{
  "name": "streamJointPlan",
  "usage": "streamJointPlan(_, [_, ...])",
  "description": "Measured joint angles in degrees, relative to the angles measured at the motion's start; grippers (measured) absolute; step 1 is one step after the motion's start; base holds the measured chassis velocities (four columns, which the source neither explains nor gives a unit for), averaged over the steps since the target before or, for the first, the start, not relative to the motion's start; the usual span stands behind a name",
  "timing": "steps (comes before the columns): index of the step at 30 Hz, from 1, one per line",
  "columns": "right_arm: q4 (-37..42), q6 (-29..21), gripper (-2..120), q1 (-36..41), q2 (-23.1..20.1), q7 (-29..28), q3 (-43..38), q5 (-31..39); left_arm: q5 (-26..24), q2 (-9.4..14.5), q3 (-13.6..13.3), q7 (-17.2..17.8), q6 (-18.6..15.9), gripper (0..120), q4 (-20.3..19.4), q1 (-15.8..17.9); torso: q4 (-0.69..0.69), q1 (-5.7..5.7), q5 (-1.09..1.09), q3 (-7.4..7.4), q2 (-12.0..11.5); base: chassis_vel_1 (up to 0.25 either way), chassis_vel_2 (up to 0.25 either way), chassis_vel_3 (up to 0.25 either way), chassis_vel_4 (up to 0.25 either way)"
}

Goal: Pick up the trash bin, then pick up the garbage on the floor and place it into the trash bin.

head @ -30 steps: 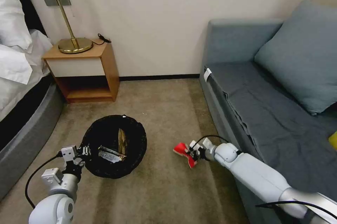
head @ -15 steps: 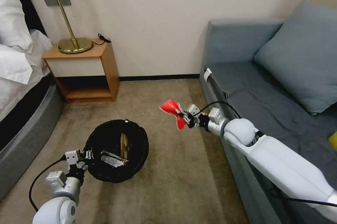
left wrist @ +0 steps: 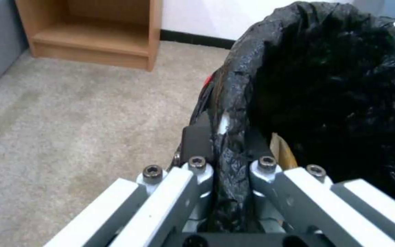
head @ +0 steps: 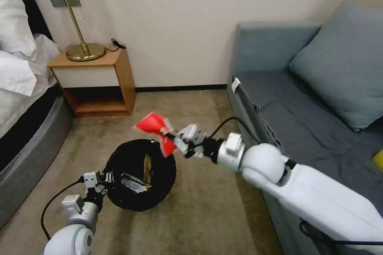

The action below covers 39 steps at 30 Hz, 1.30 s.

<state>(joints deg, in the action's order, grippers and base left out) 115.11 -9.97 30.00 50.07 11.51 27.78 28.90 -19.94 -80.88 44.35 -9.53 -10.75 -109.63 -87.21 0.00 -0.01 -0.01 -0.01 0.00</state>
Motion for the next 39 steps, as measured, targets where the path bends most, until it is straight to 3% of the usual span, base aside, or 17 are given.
streamJointPlan(7, [-6.40, 0.98, 0, -1.67, 4.46, 0.37, 7.28, -2.50, -0.79, -0.21, -0.05, -0.56, -0.44, 4, -0.63, -0.48, 0.01, 0.00, 0.00, 0.00, 0.00, 0.000, 0.000, 0.000, 0.000])
streamJointPlan(24, [-17.23, 1.53, 0, -1.08, 10.34, 0.97, 12.41, -7.79, -3.79, -0.48, 0.23, -1.25, -1.12, 4, -2.77, -1.94, 0.01, 0.00, 0.00, 0.01, 0.00, 0.000, 0.000, 0.000, 0.000])
streamJointPlan(30, [-16.97, 0.40, 22, -0.31, 9.95, 0.00, 12.00, -8.97, -5.31, -0.31, 0.22, -1.13, -1.52, 4, -3.19, -2.22, 0.00, 0.00, 0.00, 0.00, 0.00, 0.000, 0.000, 0.000, 0.000])
streamJointPlan(33, [-16.75, 0.22, 27, 0.00, 9.72, -0.10, 11.62, -9.25, -5.52, -0.20, 0.18, -1.10, -1.60, 4, -3.19, -2.22, 0.00, 0.00, 0.01, 0.01, 0.00, 0.000, 0.000, 0.000, 0.000])
streamJointPlan(35, [-16.34, 0.09, 40, 0.68, 9.26, -0.10, 10.73, -9.49, -5.98, -0.14, 0.00, -1.01, -1.83, 4, -3.19, -2.23, 0.00, 0.00, 0.01, 0.01, 0.00, 0.000, 0.000, 0.000, 0.000])
streamJointPlan(39, [-15.81, 0.10, 54, 1.40, 8.88, 0.18, 9.46, -9.33, -6.53, -0.10, -0.23, -0.73, -2.14, 4, -2.95, -2.21, 0.00, 0.00, 0.01, 0.00, 0.00, 0.000, 0.000, 0.000, 0.000])
